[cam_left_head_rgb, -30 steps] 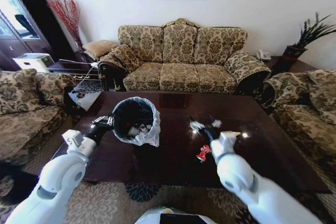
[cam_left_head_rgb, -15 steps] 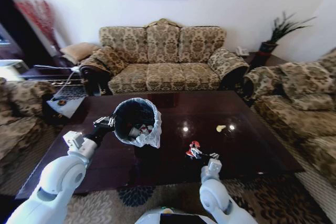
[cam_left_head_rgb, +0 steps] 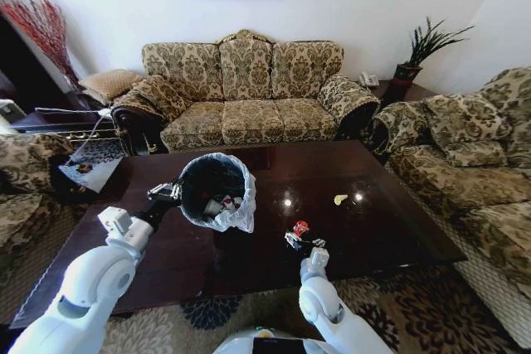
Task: Move to the front of the table and place the trash on the table into the trash bin.
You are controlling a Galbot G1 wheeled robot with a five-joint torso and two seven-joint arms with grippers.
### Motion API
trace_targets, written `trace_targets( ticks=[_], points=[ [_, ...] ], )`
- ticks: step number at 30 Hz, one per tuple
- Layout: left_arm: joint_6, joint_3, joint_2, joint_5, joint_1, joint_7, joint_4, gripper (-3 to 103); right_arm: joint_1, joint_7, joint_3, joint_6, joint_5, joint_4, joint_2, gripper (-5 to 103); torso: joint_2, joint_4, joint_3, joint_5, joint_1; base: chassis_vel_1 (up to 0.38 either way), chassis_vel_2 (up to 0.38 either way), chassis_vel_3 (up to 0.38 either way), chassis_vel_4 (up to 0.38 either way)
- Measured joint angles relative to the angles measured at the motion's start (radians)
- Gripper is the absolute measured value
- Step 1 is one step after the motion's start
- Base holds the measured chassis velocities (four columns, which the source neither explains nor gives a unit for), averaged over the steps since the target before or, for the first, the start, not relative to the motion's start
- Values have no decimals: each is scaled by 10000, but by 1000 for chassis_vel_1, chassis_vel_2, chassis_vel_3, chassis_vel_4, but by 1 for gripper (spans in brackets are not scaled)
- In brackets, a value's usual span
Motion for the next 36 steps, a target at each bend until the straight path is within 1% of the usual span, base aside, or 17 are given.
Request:
trace_targets(
  ticks=[3, 6, 7, 12, 13, 15, 17, 20, 21, 24, 27, 29, 30, 32, 33, 35, 36],
  points=[
    [-2, -1, 10, -5, -31, 0, 30, 3, 136, 54, -45, -62, 178, -118, 18, 101, 0, 1, 0, -2, 0, 0, 0, 0, 0],
    [-6, 6, 14, -10, -86, 1, 66, 3, 262, 3, -90, -87, 259, -364, 42, 93, 0, 1, 0, -1, 0, 0, 0, 0, 0],
    [-6, 6, 14, -10, -86, 1, 66, 3, 262, 3, -90, -87, 259, -364, 42, 93, 0, 1, 0, -1, 0, 0, 0, 0, 0],
    [-7, 39, 35, -51, -155, 1, 93, 3, 470, -172, -212, 3, 175, -874, 58, 66, 0, 0, 0, -1, 0, 0, 0, 0, 0],
    [-7, 39, 35, -51, -155, 1, 93, 3, 470, -172, -212, 3, 175, -874, 58, 66, 0, 0, 0, -1, 0, 0, 0, 0, 0],
    [-7, 20, 32, -61, -146, 1, 97, 3, 532, -172, -223, 7, 181, -931, 54, 55, 0, 1, 0, -1, 0, 0, 0, 0, 0],
    [-7, 9, 32, -64, -145, 1, 101, 3, 553, -165, -227, 8, 190, -944, 51, 55, 0, 1, 0, -1, 0, 0, 0, 0, 0],
    [-11, -3, 38, -76, -161, 1, 120, 3, 614, -140, -239, 12, 213, -986, 36, 39, 0, 1, 0, -1, 0, 0, 0, 0, 0],
    [-11, -3, 38, -76, -161, 1, 120, 3, 614, -140, -239, 12, 213, -986, 36, 39, 0, 1, 0, -1, 0, 0, 0, 0, 0],
    [-15, -3, 60, -106, -193, 1, 132, 3, 704, -148, -253, 111, 58, -1015, -33, 26, -1, 0, 0, 0, 0, 0, 0, 0, 0],
    [-16, -3, 63, -117, -197, 2, 146, 3, 861, -151, -255, 157, -101, -806, -172, 24, -1, -1, 0, 2, 0, 0, 0, 0, 0],
    [-29, -4, 51, -113, -180, 2, 190, 3, 1364, -168, -349, 153, -192, -131, -610, 24, -1, -1, 0, 2, 0, 0, 0, 0, 0],
    [-29, -4, 51, -113, -180, 2, 190, 3, 1364, -168, -349, 153, -192, -131, -610, 24, -1, -1, 0, 2, 0, 0, 0, 0, 0],
    [-32, 19, 33, -69, -159, 15, 246, 3, 2231, -324, -558, -158, 235, 978, -1423, 24, -1, 2, 0, 2, 0, 0, 0, 0, 0],
    [-32, 19, 33, -69, -159, 15, 246, 3, 2231, -324, -558, -158, 235, 978, -1423, 24, -1, 2, 0, 2, 0, 0, 0, 0, 0],
    [-32, 72, -1, -20, -166, 15, 300, 3, 3327, -611, -685, -556, 1191, 1882, -2322, 24, -1, 1, 0, 2, 0, 0, 0, 0, 0],
    [-33, 90, -23, -5, -182, 13, 336, 3, 4342, -893, -831, -708, 2097, 2399, -3049, 24, -2, 0, 1, 4, 0, 0, 0, 0, 0]
  ],
)
